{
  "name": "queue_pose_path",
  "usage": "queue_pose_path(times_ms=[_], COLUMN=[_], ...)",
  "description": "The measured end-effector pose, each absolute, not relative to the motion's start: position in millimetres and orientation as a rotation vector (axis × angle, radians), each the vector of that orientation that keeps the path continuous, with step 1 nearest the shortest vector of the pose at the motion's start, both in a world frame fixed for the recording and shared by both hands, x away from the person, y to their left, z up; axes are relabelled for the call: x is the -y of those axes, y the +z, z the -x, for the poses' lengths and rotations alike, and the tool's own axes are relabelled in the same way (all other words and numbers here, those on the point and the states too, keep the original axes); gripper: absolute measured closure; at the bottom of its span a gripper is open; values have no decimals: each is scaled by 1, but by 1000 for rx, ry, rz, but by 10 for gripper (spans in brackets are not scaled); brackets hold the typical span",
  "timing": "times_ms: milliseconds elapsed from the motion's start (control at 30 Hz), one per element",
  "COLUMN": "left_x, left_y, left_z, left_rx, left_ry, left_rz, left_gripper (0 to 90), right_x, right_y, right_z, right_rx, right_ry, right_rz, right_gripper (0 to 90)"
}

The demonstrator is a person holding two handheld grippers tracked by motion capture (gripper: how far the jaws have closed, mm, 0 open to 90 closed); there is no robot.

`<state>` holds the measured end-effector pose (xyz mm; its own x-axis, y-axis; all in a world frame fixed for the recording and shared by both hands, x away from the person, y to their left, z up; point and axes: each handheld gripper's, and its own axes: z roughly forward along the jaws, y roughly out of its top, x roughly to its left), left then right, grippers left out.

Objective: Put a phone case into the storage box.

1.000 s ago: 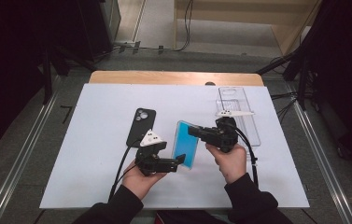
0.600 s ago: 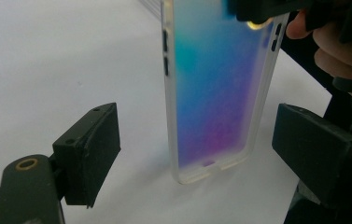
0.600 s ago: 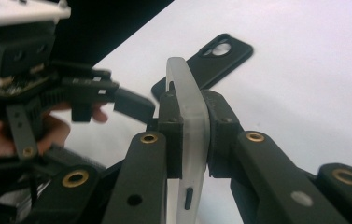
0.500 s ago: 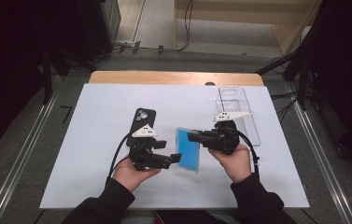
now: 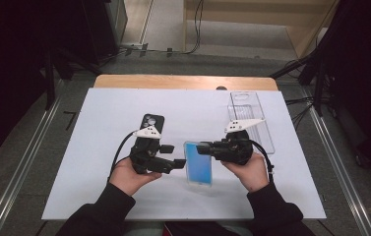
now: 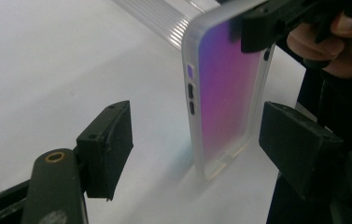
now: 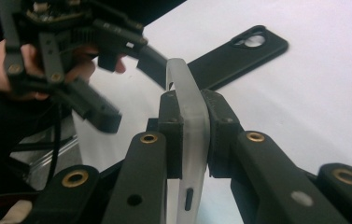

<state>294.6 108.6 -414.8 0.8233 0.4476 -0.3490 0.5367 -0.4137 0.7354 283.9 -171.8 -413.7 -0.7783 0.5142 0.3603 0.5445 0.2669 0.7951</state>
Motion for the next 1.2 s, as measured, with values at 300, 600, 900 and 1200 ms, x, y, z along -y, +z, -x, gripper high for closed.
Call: queue_pose_path(times_ms=[300,600,900,1200], left_x=[-114,-113,-118,-118], left_y=[-408,-405,-406,-408], left_z=[-297,-299,-300,-302], left_rx=[-620,-491,-415,-362], left_ry=[-133,-163,-255,-312], left_rz=[-2065,-2074,-2058,-2063], left_gripper=[295,321,543,762], right_x=[167,164,160,158], right_y=[-412,-414,-412,-413], right_z=[-283,-282,-279,-279], right_rx=[2479,2466,2454,2437], right_ry=[-1596,-1626,-1646,-1623], right_rz=[870,740,629,571], right_gripper=[770,770,769,768])
